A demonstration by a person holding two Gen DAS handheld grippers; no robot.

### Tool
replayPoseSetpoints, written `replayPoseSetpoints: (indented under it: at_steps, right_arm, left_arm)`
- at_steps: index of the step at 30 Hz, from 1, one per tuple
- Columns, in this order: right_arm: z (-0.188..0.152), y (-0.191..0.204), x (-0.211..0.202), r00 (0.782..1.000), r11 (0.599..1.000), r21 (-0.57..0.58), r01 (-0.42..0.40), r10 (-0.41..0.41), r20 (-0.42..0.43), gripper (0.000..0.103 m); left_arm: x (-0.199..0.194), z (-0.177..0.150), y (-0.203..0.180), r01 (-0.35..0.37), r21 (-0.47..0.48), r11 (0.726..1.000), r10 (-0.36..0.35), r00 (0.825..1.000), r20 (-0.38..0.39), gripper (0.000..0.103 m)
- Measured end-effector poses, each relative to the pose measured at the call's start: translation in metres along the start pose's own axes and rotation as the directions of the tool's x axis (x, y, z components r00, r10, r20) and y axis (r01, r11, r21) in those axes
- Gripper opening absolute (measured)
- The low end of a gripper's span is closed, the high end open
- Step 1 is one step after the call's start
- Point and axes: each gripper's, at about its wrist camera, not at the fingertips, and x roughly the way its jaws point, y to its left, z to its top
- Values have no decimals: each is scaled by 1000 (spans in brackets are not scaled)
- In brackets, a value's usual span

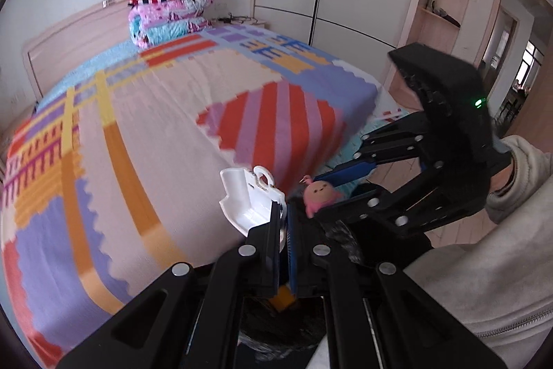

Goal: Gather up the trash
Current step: 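Carry the pink toy and white tray to the trash bag, then open both tools over the bag to drop the toy and tray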

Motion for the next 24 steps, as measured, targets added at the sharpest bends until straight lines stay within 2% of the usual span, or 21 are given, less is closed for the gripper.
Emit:
replayPoseSetpoints:
  at_steps: [4, 7, 12, 19, 24]
  right_arm:
    - [-15, 3, 24, 998, 1000, -1, 20, -20, -66, 33]
    - [-26, 3, 41, 993, 999, -1, 42, -42, -112, 33]
    - [-47, 1, 68, 982, 998, 18, 64, -60, -177, 33]
    - [-59, -3, 95, 971, 996, 42, 81, -69, -229, 33]
    - [-59, -5, 104, 968, 995, 58, 84, -67, -243, 33]
  left_arm:
    - [17, -16, -3, 12, -23, 1000, -13, 999, -47, 3]
    - [32, -29, -2, -12, -28, 1000, 9, 996, -90, 3]
    - [64, -52, 8, 11, -88, 996, -26, 985, -169, 3]
    - [97, -70, 13, 11, -128, 992, -42, 970, -241, 3]
    - [116, -77, 9, -2, -119, 993, -31, 962, -271, 3]
